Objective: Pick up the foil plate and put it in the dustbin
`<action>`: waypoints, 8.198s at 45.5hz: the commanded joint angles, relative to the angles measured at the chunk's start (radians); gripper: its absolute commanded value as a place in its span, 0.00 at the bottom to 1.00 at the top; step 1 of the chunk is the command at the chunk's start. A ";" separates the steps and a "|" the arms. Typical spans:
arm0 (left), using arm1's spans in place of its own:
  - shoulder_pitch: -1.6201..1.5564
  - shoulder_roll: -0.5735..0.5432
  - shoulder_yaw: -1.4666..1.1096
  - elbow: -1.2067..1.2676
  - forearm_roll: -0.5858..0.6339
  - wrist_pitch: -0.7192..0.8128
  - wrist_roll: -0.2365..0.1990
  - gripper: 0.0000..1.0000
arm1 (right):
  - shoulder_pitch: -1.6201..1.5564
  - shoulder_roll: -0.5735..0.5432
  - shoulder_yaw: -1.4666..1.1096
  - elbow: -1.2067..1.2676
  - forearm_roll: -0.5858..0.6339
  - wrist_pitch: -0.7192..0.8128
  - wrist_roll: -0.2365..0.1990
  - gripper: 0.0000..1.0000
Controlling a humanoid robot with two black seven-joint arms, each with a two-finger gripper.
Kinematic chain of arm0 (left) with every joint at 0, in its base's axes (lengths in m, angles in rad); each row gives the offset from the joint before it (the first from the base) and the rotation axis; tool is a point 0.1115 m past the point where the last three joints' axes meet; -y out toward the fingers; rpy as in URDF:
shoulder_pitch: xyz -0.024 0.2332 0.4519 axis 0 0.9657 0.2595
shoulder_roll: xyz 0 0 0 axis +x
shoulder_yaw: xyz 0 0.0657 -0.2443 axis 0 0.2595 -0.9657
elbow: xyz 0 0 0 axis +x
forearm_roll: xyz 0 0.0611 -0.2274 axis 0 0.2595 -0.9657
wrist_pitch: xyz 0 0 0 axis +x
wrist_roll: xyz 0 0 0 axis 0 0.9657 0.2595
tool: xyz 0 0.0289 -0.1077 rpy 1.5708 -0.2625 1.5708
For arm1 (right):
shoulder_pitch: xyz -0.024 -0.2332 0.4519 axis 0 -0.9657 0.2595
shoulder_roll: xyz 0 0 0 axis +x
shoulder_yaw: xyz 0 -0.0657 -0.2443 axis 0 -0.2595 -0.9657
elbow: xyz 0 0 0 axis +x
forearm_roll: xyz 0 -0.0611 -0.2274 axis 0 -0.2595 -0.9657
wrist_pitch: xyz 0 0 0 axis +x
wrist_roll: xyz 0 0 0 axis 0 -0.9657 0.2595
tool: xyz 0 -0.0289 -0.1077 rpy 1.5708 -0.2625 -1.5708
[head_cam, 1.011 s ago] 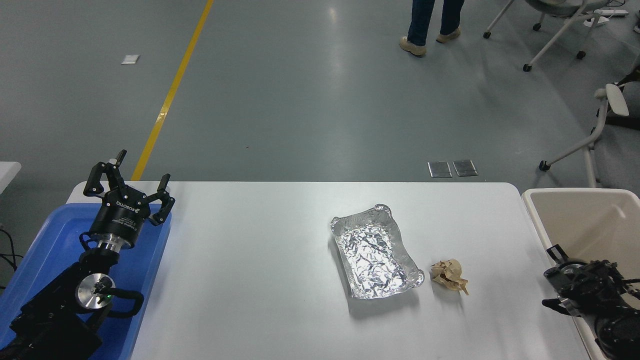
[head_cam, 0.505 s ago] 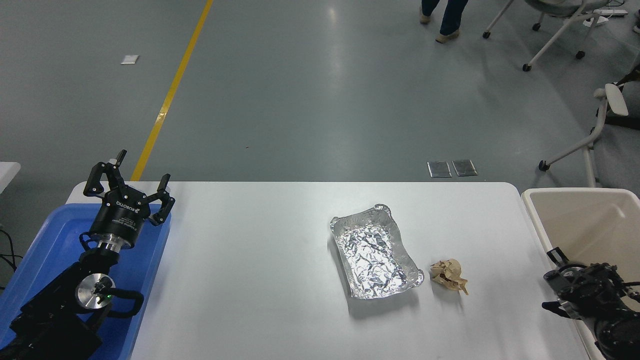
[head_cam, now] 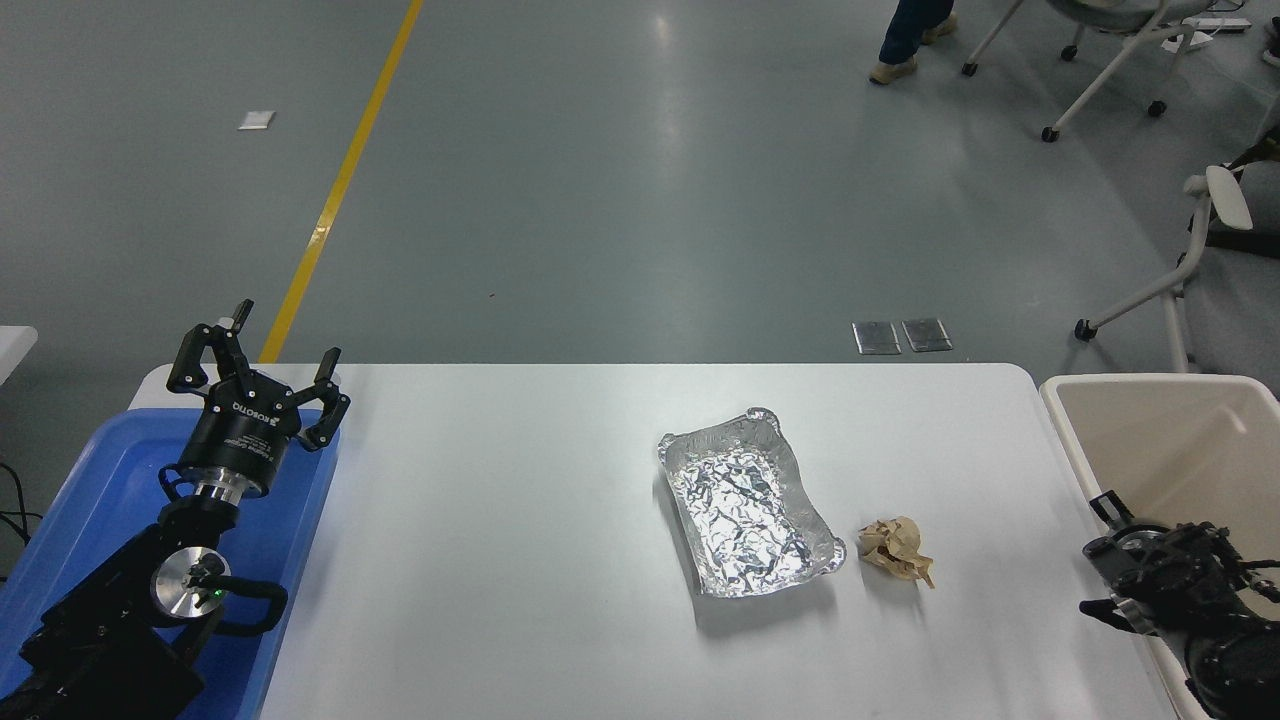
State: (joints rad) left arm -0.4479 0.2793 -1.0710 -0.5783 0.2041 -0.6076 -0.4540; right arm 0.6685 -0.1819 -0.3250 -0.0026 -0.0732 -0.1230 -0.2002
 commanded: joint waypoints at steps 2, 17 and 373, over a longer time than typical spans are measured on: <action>0.000 0.000 -0.001 0.000 0.000 -0.001 0.000 0.98 | 0.082 -0.057 0.003 0.010 0.001 0.002 -0.001 1.00; 0.000 0.000 0.000 0.000 0.000 -0.001 0.000 0.98 | 0.227 -0.189 0.000 0.197 0.001 0.022 -0.001 1.00; 0.000 0.001 -0.001 0.000 0.000 0.000 0.002 0.98 | 1.191 -0.237 -0.436 0.850 -0.077 0.658 0.071 0.00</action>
State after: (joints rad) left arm -0.4480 0.2799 -1.0716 -0.5771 0.2038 -0.6075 -0.4528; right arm 1.9696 -0.4246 -0.7634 1.0514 -0.1532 0.5388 -0.1247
